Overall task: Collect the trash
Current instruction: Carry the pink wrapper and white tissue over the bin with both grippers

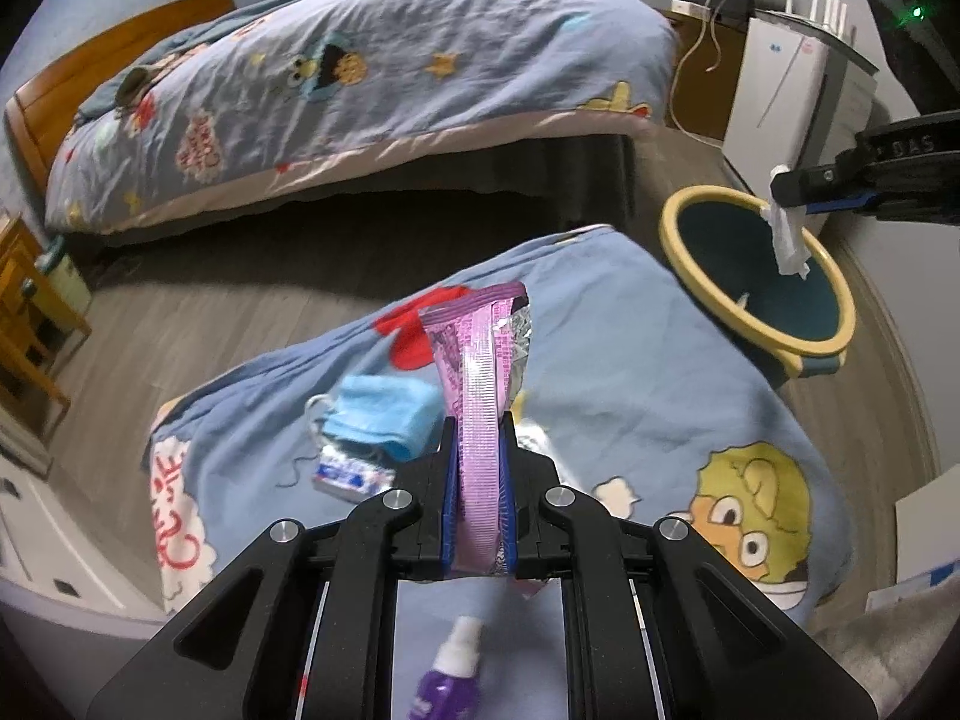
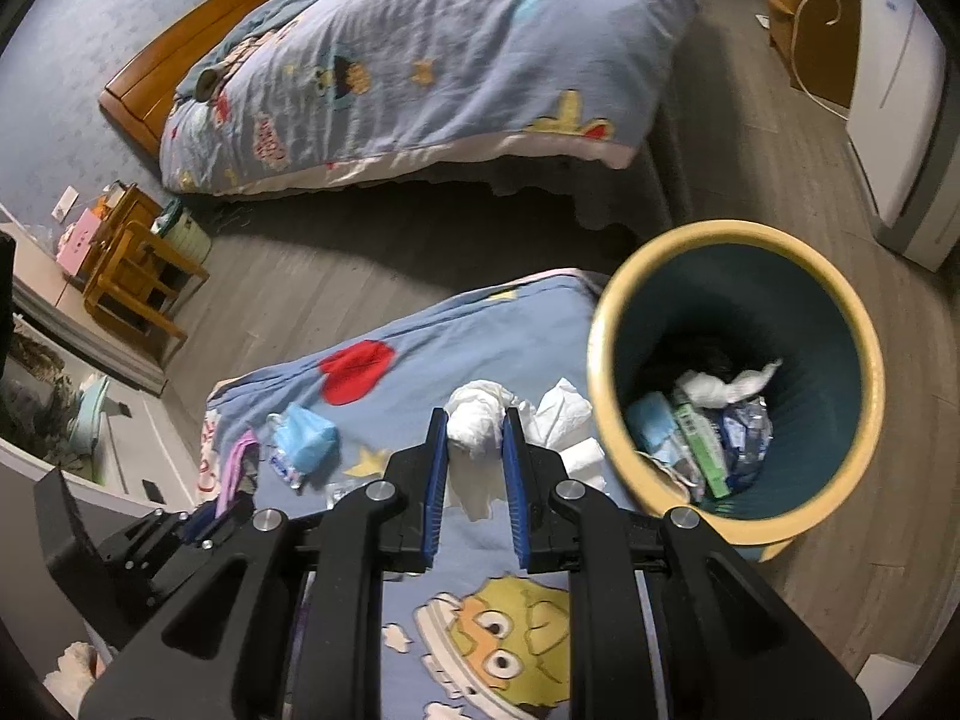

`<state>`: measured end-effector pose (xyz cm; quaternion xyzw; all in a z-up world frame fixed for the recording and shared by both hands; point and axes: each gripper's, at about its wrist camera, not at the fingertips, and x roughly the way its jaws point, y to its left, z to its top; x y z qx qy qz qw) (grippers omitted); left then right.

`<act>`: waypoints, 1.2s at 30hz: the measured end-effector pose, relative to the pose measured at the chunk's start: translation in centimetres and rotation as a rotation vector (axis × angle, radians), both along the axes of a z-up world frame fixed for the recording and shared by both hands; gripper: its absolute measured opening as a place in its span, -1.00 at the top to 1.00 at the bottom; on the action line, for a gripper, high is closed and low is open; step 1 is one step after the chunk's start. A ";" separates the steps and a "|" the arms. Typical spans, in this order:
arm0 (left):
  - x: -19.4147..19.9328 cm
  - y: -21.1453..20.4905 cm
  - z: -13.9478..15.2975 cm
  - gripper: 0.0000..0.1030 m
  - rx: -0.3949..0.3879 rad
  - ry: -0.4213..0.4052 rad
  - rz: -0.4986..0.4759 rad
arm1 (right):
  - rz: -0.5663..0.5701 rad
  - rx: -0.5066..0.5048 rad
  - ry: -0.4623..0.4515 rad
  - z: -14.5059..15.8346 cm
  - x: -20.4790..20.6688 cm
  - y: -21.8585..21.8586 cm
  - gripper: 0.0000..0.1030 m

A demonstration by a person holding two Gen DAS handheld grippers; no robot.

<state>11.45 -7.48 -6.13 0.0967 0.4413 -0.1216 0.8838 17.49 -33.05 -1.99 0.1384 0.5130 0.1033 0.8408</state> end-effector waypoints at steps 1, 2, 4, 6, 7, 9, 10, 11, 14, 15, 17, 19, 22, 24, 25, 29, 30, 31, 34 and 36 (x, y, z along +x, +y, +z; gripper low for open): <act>0.0 -0.3 0.0 0.76 -0.005 0.000 -0.006 | -0.009 -0.003 -0.008 0.0 0.0 -0.6 0.66; -0.1 -0.7 0.1 0.76 -0.009 0.000 -0.013 | -0.015 -0.002 -0.011 -0.1 0.0 -1.0 0.66; -0.3 -1.6 0.2 0.76 -0.009 -0.006 -0.032 | -0.031 0.009 -0.010 -0.4 0.0 -2.0 0.66; -0.4 -2.3 0.4 0.76 -0.012 -0.008 -0.048 | -0.050 0.015 -0.005 -0.9 0.2 -3.0 0.66; -0.6 -2.8 0.4 0.76 -0.010 -0.011 -0.054 | -0.056 0.019 0.002 -1.1 0.3 -3.2 0.66; -0.8 -3.6 0.5 0.76 0.007 -0.019 -0.065 | -0.072 0.029 0.004 -1.4 0.6 -3.8 0.66; -0.8 -4.0 0.5 0.76 0.012 -0.018 -0.072 | -0.080 0.037 0.002 -1.6 0.7 -4.1 0.66; -0.8 -4.5 0.6 0.76 0.016 -0.016 -0.080 | -0.085 0.046 0.000 -1.7 0.9 -4.3 0.66; -0.5 -5.9 1.0 0.76 -0.003 -0.020 -0.088 | -0.114 0.083 0.002 -2.3 1.5 -5.4 0.66; -0.3 -6.5 1.0 0.76 -0.022 -0.012 -0.086 | -0.125 0.095 0.004 -2.3 1.6 -5.8 0.66; 0.2 -7.7 1.0 0.76 -0.054 0.011 -0.090 | -0.158 0.129 0.005 -2.6 1.8 -7.1 0.66; 0.7 -9.0 0.9 0.76 -0.062 0.018 -0.104 | -0.195 0.155 0.006 -2.9 1.9 -8.5 0.66; 1.3 -11.4 0.7 0.76 -0.070 0.027 -0.130 | -0.240 0.166 0.011 -3.3 1.9 -10.3 0.66; 1.8 -13.1 0.4 0.76 -0.081 0.042 -0.147 | -0.274 0.153 0.012 -3.6 1.7 -11.6 0.66; 2.0 -13.7 0.1 0.76 -0.088 0.052 -0.154 | -0.287 0.147 0.013 -3.8 1.7 -12.2 0.66; 2.8 -16.7 -0.8 0.76 -0.092 0.082 -0.186 | -0.340 0.120 0.021 -4.6 1.4 -14.9 0.66; 3.1 -17.5 -1.2 0.76 -0.086 0.086 -0.198 | -0.353 0.112 0.027 -4.9 1.3 -15.6 0.66; 3.2 -18.1 -1.4 0.76 -0.079 0.086 -0.206 | -0.365 0.107 0.032 -5.1 1.2 -16.0 0.66; 4.0 -19.9 -1.9 0.76 -0.049 0.079 -0.230 | -0.406 0.120 0.050 -6.0 0.9 -17.5 0.66; 4.5 -21.0 -2.2 0.76 -0.037 0.075 -0.240 | -0.422 0.125 0.060 -6.4 0.8 -18.1 0.66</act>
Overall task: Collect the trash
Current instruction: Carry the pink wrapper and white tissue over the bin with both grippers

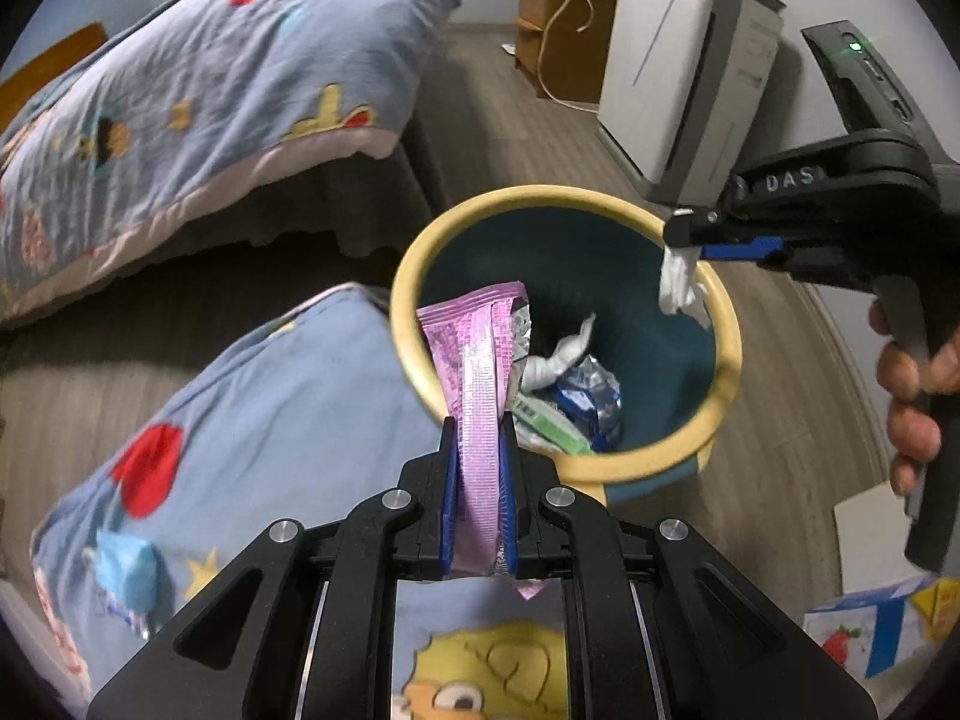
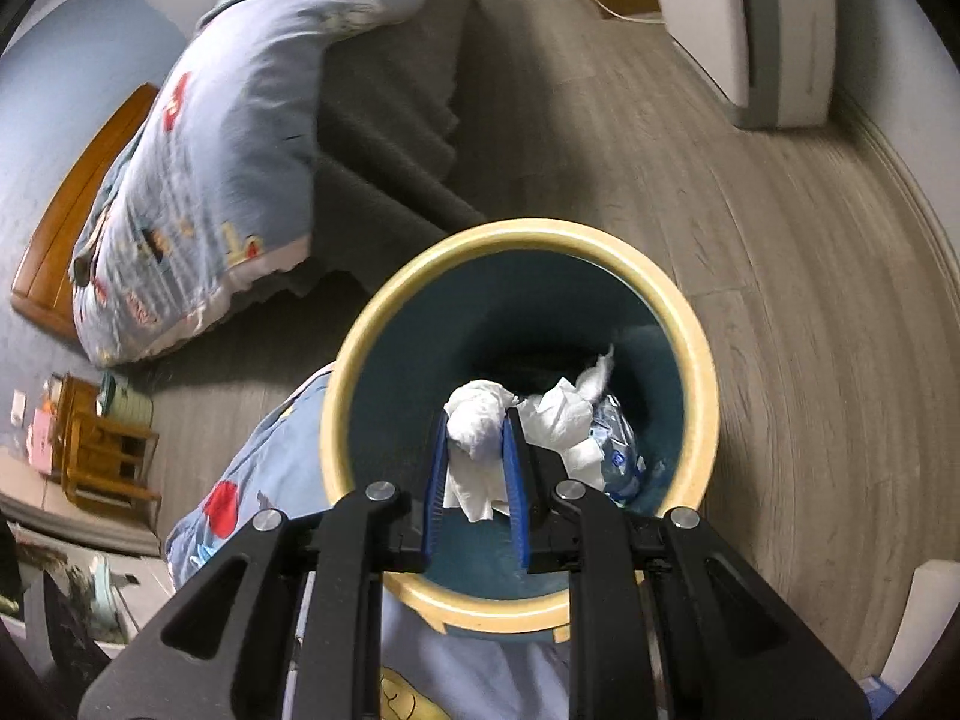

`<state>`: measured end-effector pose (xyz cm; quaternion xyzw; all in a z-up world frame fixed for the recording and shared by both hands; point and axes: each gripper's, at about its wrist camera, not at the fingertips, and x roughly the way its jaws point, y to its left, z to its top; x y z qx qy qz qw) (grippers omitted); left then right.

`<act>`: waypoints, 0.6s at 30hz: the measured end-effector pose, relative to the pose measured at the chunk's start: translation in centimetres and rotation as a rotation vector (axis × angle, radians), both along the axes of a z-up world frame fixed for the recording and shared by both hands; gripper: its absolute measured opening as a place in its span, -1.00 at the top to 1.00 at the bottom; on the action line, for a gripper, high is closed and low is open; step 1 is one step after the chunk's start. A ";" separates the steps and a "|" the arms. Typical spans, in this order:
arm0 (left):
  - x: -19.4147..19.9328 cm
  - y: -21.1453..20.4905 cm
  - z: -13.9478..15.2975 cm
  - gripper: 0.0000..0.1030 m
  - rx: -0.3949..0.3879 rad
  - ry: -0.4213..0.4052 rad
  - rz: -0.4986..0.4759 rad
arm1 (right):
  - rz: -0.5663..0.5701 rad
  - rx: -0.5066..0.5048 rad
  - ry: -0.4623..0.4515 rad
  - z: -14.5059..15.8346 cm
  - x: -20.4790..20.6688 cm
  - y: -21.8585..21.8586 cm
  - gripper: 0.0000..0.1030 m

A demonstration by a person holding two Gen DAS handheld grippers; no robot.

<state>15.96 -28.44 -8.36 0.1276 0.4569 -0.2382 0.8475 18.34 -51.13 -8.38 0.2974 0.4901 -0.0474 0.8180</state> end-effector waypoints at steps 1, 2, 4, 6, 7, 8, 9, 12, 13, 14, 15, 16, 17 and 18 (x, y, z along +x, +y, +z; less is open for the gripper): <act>0.3 -0.3 0.0 0.76 -0.001 -0.001 -0.002 | -0.003 0.003 0.002 -0.2 0.0 -0.1 0.66; 0.7 -0.9 -0.1 0.76 -0.007 0.003 -0.005 | -0.006 0.009 0.003 -0.3 0.0 -0.2 0.66; 1.1 -1.6 -0.1 0.76 -0.013 0.001 -0.007 | -0.011 0.020 0.003 -0.5 0.0 -0.5 0.66; 1.6 -2.2 0.0 0.76 -0.013 -0.004 -0.016 | -0.019 0.029 0.000 -0.4 0.0 -0.6 0.66; 1.7 -2.5 0.0 0.76 -0.008 -0.010 -0.022 | -0.023 0.033 -0.002 -0.4 0.0 -0.7 0.66; 1.8 -2.8 0.0 0.76 -0.006 -0.014 -0.028 | -0.026 0.036 -0.003 -0.5 -0.1 -0.8 0.66; 2.0 -3.0 0.0 0.75 -0.009 -0.017 -0.034 | -0.028 0.039 -0.004 -0.5 0.0 -0.8 0.66; 2.5 -3.4 0.0 0.74 -0.017 -0.022 -0.036 | -0.036 0.043 -0.003 -0.7 -0.1 -1.0 0.66; 2.6 -3.4 0.0 0.69 -0.018 -0.027 -0.031 | -0.038 0.046 -0.005 -0.8 -0.1 -1.0 0.66; 2.8 -3.4 0.1 0.61 -0.020 -0.031 -0.029 | -0.042 0.050 -0.012 -0.7 -0.2 -1.0 0.66; 3.0 -3.3 0.1 0.46 -0.028 -0.033 -0.029 | -0.044 0.055 -0.018 -0.7 -0.1 -1.0 0.64; 3.1 -3.2 0.2 0.39 -0.033 -0.038 -0.029 | -0.046 0.056 -0.024 -0.5 -0.1 -1.1 0.64; 3.1 -3.1 0.4 0.18 -0.037 -0.045 -0.025 | -0.046 0.053 -0.028 -0.4 -0.1 -1.1 0.62; 3.1 -2.9 0.5 -0.02 -0.038 -0.056 -0.018 | -0.047 0.045 -0.029 -0.4 -0.1 -1.1 0.55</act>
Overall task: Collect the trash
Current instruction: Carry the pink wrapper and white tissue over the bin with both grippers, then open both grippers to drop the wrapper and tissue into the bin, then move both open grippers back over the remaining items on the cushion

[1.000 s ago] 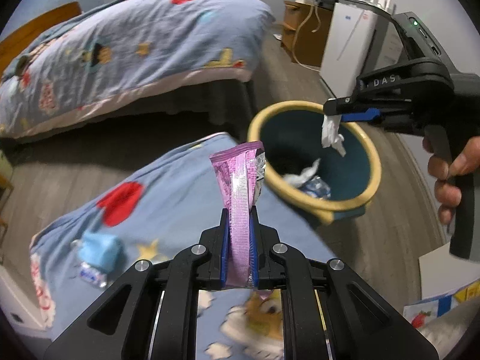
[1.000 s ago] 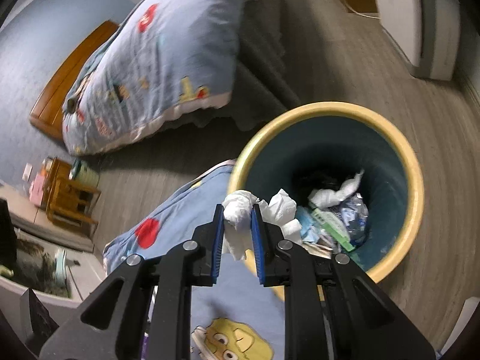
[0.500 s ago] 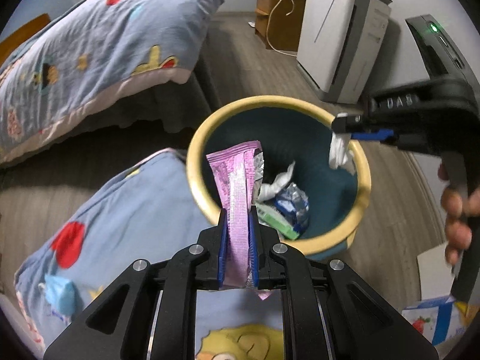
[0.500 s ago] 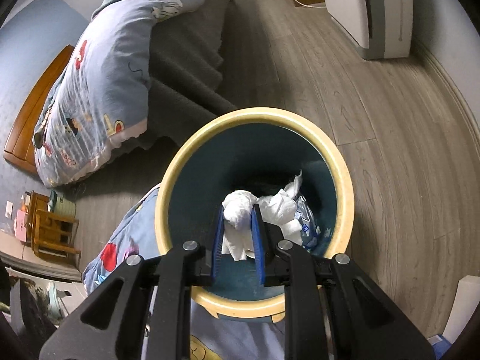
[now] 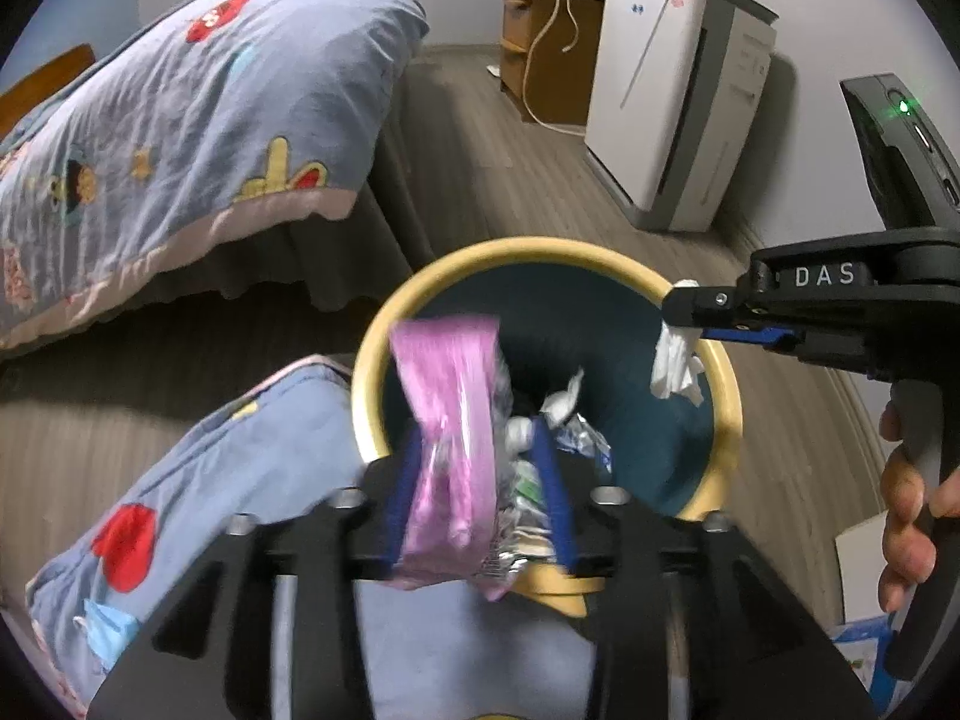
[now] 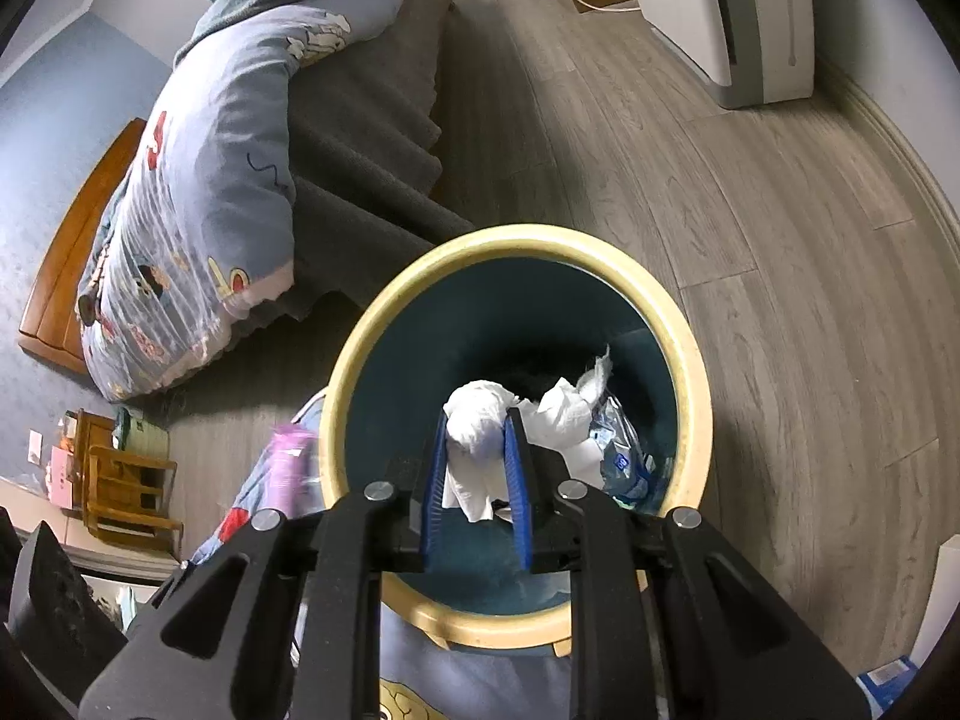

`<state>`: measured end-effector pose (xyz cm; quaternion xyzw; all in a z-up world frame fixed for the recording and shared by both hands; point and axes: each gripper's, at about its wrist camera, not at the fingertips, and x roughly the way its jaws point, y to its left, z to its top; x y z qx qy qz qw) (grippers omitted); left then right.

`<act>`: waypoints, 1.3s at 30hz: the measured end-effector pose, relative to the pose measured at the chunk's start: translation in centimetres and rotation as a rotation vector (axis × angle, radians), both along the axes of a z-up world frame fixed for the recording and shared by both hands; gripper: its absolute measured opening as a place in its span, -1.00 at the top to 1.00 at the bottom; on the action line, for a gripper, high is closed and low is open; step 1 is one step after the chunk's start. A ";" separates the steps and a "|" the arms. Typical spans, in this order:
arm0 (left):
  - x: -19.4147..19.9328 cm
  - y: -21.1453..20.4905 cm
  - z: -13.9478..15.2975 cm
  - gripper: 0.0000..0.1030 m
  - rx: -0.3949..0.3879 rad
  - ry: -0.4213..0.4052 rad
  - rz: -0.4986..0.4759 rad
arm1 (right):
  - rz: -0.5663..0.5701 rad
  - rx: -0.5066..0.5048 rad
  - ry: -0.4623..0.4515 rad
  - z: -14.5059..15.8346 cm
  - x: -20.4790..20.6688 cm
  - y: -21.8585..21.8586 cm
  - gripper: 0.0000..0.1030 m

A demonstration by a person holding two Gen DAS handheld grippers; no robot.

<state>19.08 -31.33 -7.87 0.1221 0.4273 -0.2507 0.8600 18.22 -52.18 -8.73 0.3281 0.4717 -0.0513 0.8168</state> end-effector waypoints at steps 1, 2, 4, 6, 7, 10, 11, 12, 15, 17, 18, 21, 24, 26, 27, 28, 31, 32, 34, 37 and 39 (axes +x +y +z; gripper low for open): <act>0.0 0.1 0.1 -0.06 0.000 -0.008 0.004 | -0.002 -0.003 0.000 0.0 0.0 0.0 0.52; 0.0 0.3 0.2 -0.07 0.001 -0.016 0.006 | -0.003 -0.004 0.000 0.0 0.0 0.0 0.51; 0.0 0.6 0.2 -0.09 0.005 -0.018 0.015 | -0.005 -0.001 0.003 0.0 0.1 0.0 0.51; -0.1 1.0 0.2 -0.18 -0.001 -0.015 0.025 | 0.000 -0.005 0.005 0.0 0.2 0.1 0.51; -0.1 1.1 0.1 -0.20 -0.003 -0.014 0.029 | 0.002 -0.007 0.004 0.1 0.2 0.2 0.51; -0.3 1.6 0.2 -0.25 -0.001 -0.017 0.035 | 0.011 -0.014 0.000 0.2 0.3 0.4 0.29; -0.3 1.8 0.1 -0.29 0.003 -0.018 0.036 | 0.013 -0.022 -0.001 0.3 0.3 0.5 0.13; -0.4 2.0 0.1 -0.33 0.007 -0.019 0.039 | 0.013 -0.031 -0.002 0.4 0.3 0.6 0.05; -0.6 2.6 0.1 -0.45 0.011 -0.024 0.050 | 0.013 -0.053 -0.004 0.6 0.3 0.6 -0.17; -0.7 3.1 0.1 -0.51 0.011 -0.024 0.059 | 0.011 -0.058 -0.005 0.7 0.3 0.7 -0.29; -0.8 3.3 0.2 -0.53 0.009 -0.022 0.063 | 0.011 -0.062 -0.003 0.8 0.3 0.7 -0.35; -1.3 4.3 0.5 -0.68 0.016 -0.026 0.075 | 0.013 -0.083 -0.002 1.2 0.3 1.1 -0.59; -1.8 5.7 1.0 -0.76 0.023 -0.032 0.092 | 0.014 -0.121 -0.004 2.0 0.2 1.8 -0.78; -2.1 7.0 1.5 -0.78 0.024 -0.029 0.105 | 0.021 -0.140 -0.011 2.6 0.3 2.4 -0.87; -2.3 7.9 1.9 -0.80 0.026 -0.033 0.115 | 0.027 -0.147 -0.012 2.8 0.3 2.6 -0.88; -2.5 8.6 2.2 -0.82 0.029 -0.035 0.124 | 0.038 -0.162 -0.012 3.1 0.4 3.1 -0.88; -3.2 11.5 3.5 -0.84 0.044 -0.048 0.152 | 0.063 -0.201 -0.010 3.8 0.5 4.6 -0.88; -3.5 12.5 3.9 -0.85 0.050 -0.059 0.162 | 0.069 -0.207 -0.011 4.0 0.5 5.1 -0.88; -4.1 14.7 4.7 -0.85 0.061 -0.078 0.189 | 0.087 -0.210 -0.012 4.4 0.3 6.4 -0.89; -5.1 18.5 6.0 -0.87 0.057 -0.091 0.245 | 0.126 -0.201 -0.006 4.7 0.1 8.9 -0.89; -5.8 21.1 6.6 -0.87 0.049 -0.096 0.284 | 0.156 -0.206 -0.010 5.2 -0.1 10.6 -0.89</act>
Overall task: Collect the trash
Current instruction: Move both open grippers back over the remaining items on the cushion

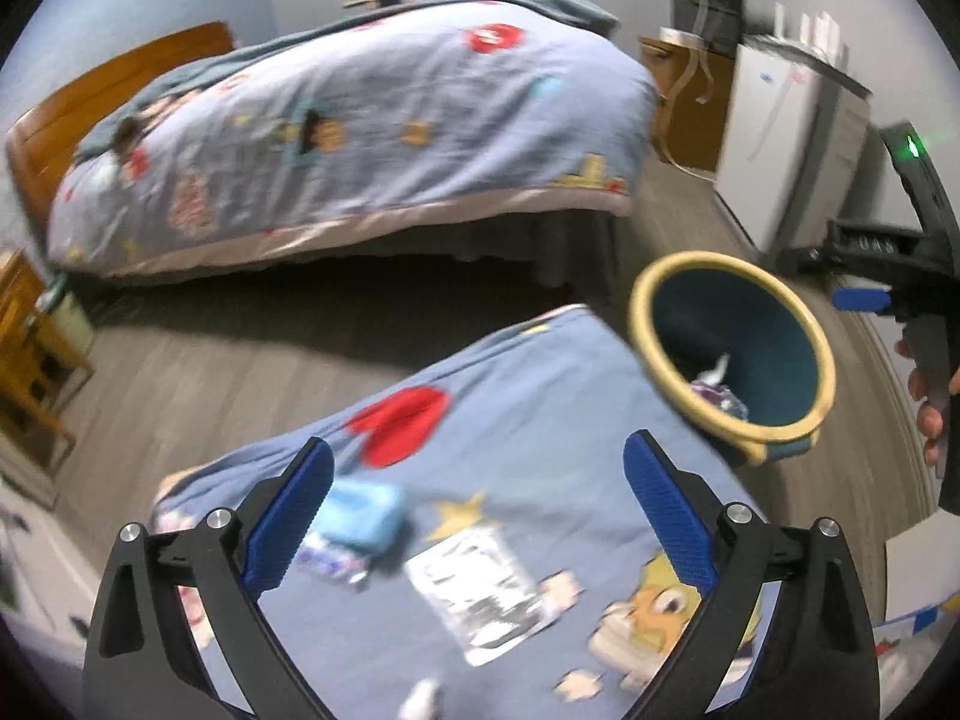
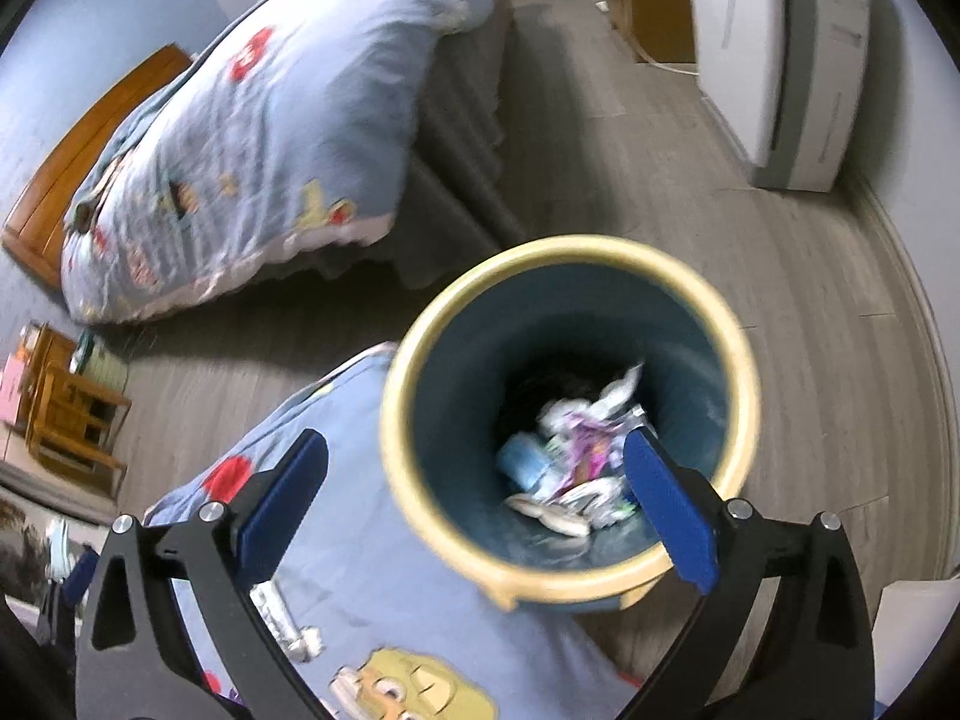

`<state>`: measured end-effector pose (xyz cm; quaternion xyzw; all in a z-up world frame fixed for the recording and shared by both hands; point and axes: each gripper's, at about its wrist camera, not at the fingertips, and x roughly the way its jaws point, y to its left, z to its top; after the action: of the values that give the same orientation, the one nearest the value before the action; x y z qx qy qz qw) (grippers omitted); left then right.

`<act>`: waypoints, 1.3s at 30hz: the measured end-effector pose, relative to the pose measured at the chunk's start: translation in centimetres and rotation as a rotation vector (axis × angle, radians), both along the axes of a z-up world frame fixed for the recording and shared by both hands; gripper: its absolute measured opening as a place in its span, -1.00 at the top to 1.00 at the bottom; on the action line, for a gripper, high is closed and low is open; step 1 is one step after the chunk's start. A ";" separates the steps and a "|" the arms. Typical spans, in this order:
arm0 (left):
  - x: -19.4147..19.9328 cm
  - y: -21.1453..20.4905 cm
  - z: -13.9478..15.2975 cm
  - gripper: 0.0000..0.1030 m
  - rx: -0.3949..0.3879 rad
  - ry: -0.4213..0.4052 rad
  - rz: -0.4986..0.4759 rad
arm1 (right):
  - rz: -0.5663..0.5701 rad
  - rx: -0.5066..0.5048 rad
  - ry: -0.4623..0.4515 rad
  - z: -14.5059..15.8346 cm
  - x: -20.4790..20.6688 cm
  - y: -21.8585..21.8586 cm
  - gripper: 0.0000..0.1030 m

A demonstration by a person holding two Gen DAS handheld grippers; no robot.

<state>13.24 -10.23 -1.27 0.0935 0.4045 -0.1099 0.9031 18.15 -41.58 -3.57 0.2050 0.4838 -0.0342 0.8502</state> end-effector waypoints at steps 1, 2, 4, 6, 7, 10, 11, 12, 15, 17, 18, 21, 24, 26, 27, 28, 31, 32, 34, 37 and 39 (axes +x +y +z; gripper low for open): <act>-0.4 1.3 0.2 -0.87 -0.001 -0.003 0.018 | 0.017 -0.006 -0.002 0.3 -0.1 1.1 -0.89; -0.9 2.8 0.4 -0.88 0.000 -0.006 0.041 | 0.030 -0.010 -0.005 0.6 -0.2 2.0 -0.88; -1.7 5.1 0.5 -0.88 0.000 -0.002 0.079 | 0.055 -0.004 -0.013 1.2 -0.5 4.0 -0.88; -2.5 7.3 0.4 -0.88 -0.012 0.011 0.113 | 0.072 0.023 -0.015 1.5 -0.9 6.1 -0.88; -2.9 8.3 0.3 -0.88 -0.023 0.016 0.128 | 0.081 0.038 -0.014 1.5 -1.1 7.1 -0.88; -4.6 10.7 -0.5 -0.88 -0.056 0.032 0.167 | 0.115 0.065 -0.002 1.3 -1.9 10.3 -0.89; -5.0 11.2 -0.9 -0.88 -0.056 0.038 0.173 | 0.132 0.066 0.005 1.1 -2.2 11.5 -0.89; -5.5 11.6 -1.7 -0.88 -0.049 0.055 0.175 | 0.145 0.063 0.010 1.0 -2.4 12.3 -0.88; -6.6 12.2 -3.5 -0.88 -0.004 0.096 0.164 | 0.172 0.031 0.031 0.2 -3.1 14.7 -0.88; -7.3 12.1 -4.4 -0.88 0.019 0.109 0.139 | 0.172 0.019 0.055 -0.5 -3.6 15.6 -0.88; -7.6 12.0 -5.0 -0.88 0.029 0.117 0.122 | 0.170 0.016 0.065 -0.9 -3.9 15.9 -0.88; -8.0 11.7 -7.0 -0.88 0.057 0.163 0.096 | 0.167 -0.005 0.096 -1.8 -4.4 16.8 -0.89; -8.1 11.5 -8.7 -0.88 0.038 0.228 0.090 | 0.192 -0.043 0.126 -2.8 -4.7 18.0 -0.88; -8.2 11.1 -9.4 -0.88 0.012 0.263 0.070 | 0.215 -0.080 0.150 -3.8 -4.8 18.9 -0.88; -8.3 10.8 -9.7 -0.88 0.014 0.272 0.057 | 0.219 -0.089 0.156 -4.1 -4.9 19.1 -0.88; -8.5 10.6 -10.0 -0.88 0.023 0.275 0.043 | 0.223 -0.099 0.164 -4.5 -5.0 19.4 -0.88; -8.6 9.9 -10.8 -0.85 0.069 0.288 0.011 | 0.246 -0.099 0.179 -5.4 -5.1 20.3 -0.88; -8.7 9.7 -11.2 -0.85 0.073 0.305 0.004 | 0.258 -0.103 0.181 -5.6 -5.1 20.7 -0.88; -8.8 9.5 -11.8 -0.81 0.079 0.330 -0.008 | 0.293 -0.132 0.184 -5.9 -5.0 21.6 -0.88; -9.0 9.0 -12.7 -0.47 0.090 0.375 -0.049 | 0.325 -0.144 0.189 -6.6 -4.9 22.6 -0.88; -9.2 8.7 -13.2 -0.20 0.097 0.402 -0.069 | 0.340 -0.126 0.197 -7.1 -4.8 23.1 -0.88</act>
<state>4.01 -1.51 -14.50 0.1270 0.5780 -0.1376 0.7942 13.38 -18.45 -10.65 0.0622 0.5890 0.0599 0.8035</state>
